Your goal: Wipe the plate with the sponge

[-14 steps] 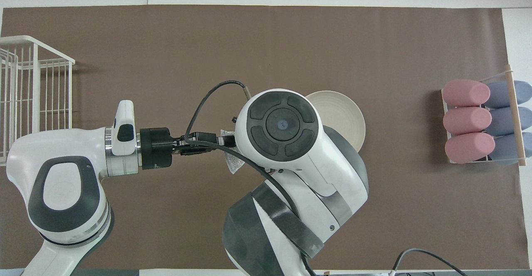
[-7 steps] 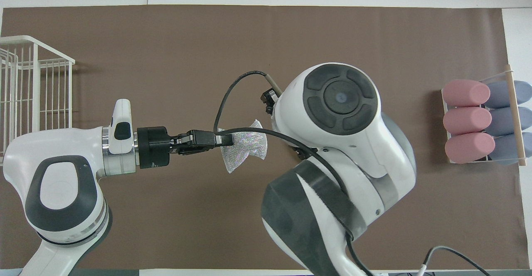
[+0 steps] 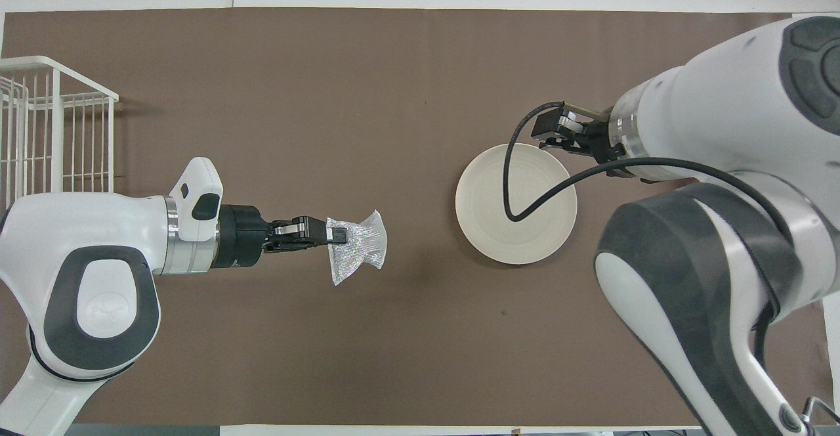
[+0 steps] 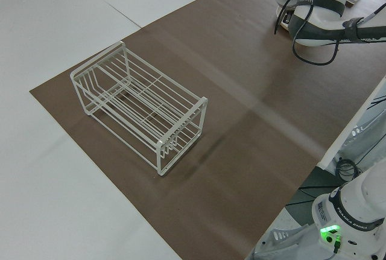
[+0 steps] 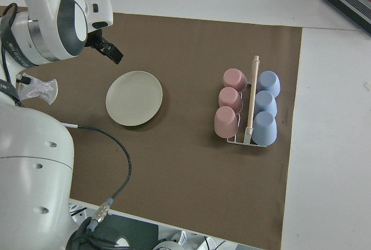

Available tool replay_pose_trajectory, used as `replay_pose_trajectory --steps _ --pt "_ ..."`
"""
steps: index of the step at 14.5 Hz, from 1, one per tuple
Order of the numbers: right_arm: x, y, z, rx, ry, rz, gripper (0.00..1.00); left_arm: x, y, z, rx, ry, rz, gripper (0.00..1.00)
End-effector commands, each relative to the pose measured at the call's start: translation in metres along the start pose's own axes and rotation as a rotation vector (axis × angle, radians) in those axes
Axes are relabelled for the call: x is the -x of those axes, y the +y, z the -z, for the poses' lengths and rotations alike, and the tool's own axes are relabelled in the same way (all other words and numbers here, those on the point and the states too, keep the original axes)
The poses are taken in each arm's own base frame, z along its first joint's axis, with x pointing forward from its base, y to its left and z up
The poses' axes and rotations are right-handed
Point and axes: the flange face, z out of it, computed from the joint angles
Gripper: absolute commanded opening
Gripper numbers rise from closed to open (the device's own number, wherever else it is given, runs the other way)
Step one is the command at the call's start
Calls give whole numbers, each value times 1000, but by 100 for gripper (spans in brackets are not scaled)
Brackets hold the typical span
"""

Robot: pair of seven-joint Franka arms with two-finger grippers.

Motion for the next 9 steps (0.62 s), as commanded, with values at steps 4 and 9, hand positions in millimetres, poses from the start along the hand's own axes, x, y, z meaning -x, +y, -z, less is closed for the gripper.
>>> replay_pose_trajectory --steps 4,9 --pt "-17 75 1 74 -107 225 100 -7 14 5 -374 3 16 0" --pt "-28 104 17 65 -88 294 100 -23 39 23 -682 -30 27 0"
